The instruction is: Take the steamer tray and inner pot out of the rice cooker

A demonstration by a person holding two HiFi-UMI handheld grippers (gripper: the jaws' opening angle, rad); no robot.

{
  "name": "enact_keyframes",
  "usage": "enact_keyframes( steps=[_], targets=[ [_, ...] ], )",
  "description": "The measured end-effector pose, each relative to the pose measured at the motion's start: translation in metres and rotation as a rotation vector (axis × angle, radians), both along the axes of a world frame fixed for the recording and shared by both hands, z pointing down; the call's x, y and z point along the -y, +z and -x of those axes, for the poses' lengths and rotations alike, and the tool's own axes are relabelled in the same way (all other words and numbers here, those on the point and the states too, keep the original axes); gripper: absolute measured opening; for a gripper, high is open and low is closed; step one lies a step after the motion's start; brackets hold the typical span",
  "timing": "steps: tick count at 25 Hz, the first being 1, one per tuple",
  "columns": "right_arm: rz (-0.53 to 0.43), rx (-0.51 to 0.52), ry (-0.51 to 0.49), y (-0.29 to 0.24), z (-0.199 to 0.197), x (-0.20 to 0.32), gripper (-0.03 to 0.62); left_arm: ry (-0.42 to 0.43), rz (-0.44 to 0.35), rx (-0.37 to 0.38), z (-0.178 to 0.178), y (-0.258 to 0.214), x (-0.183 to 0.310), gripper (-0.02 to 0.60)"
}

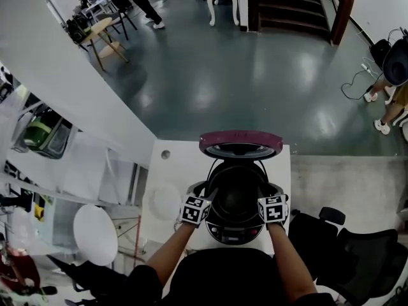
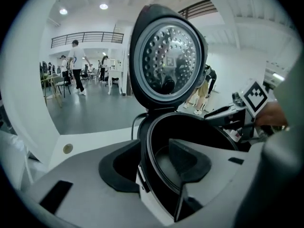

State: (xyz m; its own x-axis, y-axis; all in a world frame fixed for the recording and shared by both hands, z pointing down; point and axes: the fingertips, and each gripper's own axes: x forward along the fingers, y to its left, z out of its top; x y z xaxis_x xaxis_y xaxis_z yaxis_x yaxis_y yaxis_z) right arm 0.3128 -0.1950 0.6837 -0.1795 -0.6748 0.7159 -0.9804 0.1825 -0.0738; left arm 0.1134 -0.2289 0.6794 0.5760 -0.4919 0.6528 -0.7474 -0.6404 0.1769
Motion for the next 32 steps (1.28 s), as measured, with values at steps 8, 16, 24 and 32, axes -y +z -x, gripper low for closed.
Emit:
enact_keyframes(
  steps=[8,16,24,32],
  targets=[
    [0.007,-0.008,-0.005,0.008,0.000,0.002,0.089,0.016,0.011,0.039,-0.004,0.010,0.002,0.145],
    [0.006,-0.041,-0.033,0.008,0.000,0.004,0.063,0.031,-0.021,0.149,0.002,0.014,0.004,0.078],
    [0.003,-0.010,-0.006,0.008,-0.004,0.003,0.040,0.012,-0.009,0.167,0.001,0.014,0.002,0.074],
    [-0.033,0.031,0.032,0.005,-0.006,0.007,0.034,-0.059,-0.014,0.157,0.003,0.014,0.008,0.051]
  ],
)
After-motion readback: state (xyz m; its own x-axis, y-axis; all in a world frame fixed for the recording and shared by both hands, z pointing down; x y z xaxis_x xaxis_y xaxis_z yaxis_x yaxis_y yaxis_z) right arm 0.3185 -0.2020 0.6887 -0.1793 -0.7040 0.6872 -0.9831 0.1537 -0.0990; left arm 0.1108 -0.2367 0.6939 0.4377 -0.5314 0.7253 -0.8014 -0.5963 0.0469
